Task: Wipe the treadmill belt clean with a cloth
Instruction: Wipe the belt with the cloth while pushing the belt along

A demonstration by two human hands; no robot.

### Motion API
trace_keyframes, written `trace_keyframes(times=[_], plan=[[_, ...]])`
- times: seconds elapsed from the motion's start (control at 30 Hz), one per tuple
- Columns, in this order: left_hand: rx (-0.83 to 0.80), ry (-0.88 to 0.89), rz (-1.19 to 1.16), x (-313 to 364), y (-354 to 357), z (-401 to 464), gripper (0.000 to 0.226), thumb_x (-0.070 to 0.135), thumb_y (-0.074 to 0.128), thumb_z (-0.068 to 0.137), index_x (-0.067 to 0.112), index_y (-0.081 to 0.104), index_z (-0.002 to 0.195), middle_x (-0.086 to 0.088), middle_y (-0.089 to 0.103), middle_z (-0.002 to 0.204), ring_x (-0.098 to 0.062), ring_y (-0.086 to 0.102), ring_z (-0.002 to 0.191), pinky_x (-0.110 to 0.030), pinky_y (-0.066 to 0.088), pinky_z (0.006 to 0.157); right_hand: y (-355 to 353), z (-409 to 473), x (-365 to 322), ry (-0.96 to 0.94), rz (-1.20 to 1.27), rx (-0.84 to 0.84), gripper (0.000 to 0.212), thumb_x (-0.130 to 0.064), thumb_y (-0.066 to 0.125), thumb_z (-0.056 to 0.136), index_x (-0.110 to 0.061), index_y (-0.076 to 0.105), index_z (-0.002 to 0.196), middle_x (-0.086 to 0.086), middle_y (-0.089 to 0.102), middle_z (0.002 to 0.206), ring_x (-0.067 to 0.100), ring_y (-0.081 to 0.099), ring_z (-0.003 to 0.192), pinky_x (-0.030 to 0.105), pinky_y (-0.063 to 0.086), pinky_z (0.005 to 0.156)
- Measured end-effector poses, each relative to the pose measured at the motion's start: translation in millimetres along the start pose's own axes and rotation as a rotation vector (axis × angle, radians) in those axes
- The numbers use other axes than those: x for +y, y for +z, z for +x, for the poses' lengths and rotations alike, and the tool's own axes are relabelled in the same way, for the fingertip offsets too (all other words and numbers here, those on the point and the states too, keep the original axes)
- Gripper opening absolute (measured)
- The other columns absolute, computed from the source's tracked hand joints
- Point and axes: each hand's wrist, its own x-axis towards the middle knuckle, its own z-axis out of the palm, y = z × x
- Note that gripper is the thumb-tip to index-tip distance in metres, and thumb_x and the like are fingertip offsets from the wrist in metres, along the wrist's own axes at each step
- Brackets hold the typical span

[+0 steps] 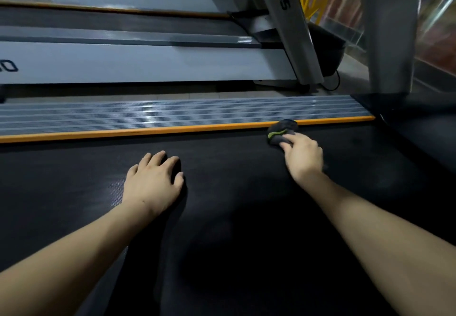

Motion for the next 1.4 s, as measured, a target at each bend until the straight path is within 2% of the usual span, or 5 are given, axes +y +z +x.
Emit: trace_keyframes(times=[0.37, 0.67, 1.0, 1.23, 1.4], plan=[[-0.031, -0.01, -0.006, -12, -13, -24, 0.047, 0.05, 0.039, 0.099, 0.034, 0.046, 0.143, 0.004, 0.034, 0.16, -0.023, 0.021, 0.151, -0.043, 0.023, 0.12, 42, -58, -123, -0.445, 0.054, -0.178, 0.029, -0.034, 0.059, 0.097, -0.032, 0.06, 0.126, -0.01, 0.062, 0.129, 0.025, 0.06, 0.115, 0.038, 0.047, 0.089], [-0.105, -0.025, -0.016, -10, -16, -31, 0.05, 0.057, 0.036, 0.099, 0.041, 0.039, 0.147, 0.005, 0.024, 0.166, -0.027, 0.012, 0.155, -0.047, 0.02, 0.122, 0, -25, -46, 0.096, -0.014, 0.029, 0.033, -0.03, 0.06, 0.098, -0.028, 0.064, 0.13, 0.007, 0.067, 0.127, 0.038, 0.061, 0.115, 0.042, 0.048, 0.096], [-0.057, -0.016, 0.013, -1, -8, -43, 0.052, 0.057, 0.033, 0.099, 0.039, 0.038, 0.148, 0.005, 0.023, 0.166, -0.028, 0.012, 0.154, -0.049, 0.017, 0.123, 35, -65, -118, -0.551, 0.061, -0.177, 0.035, -0.03, 0.062, 0.095, -0.032, 0.064, 0.13, -0.012, 0.061, 0.135, 0.02, 0.061, 0.119, 0.036, 0.049, 0.097], [-0.238, 0.023, 0.089, 12, -14, -37, 0.081, 0.085, 0.025, 0.087, 0.045, 0.018, 0.157, 0.004, 0.009, 0.17, -0.027, 0.004, 0.156, -0.05, 0.016, 0.123, -12, -7, 8, 0.115, -0.025, 0.063, 0.036, -0.032, 0.062, 0.096, -0.029, 0.062, 0.133, 0.002, 0.066, 0.13, 0.038, 0.062, 0.113, 0.04, 0.048, 0.094], [-0.201, 0.028, 0.107, 9, -9, -37, 0.081, 0.087, 0.024, 0.085, 0.046, 0.02, 0.155, 0.005, 0.012, 0.169, -0.026, 0.006, 0.156, -0.05, 0.02, 0.122, 16, -72, -103, -0.11, 0.084, -0.02, 0.03, -0.034, 0.06, 0.098, -0.027, 0.064, 0.126, -0.001, 0.064, 0.128, 0.028, 0.062, 0.113, 0.038, 0.049, 0.091]])
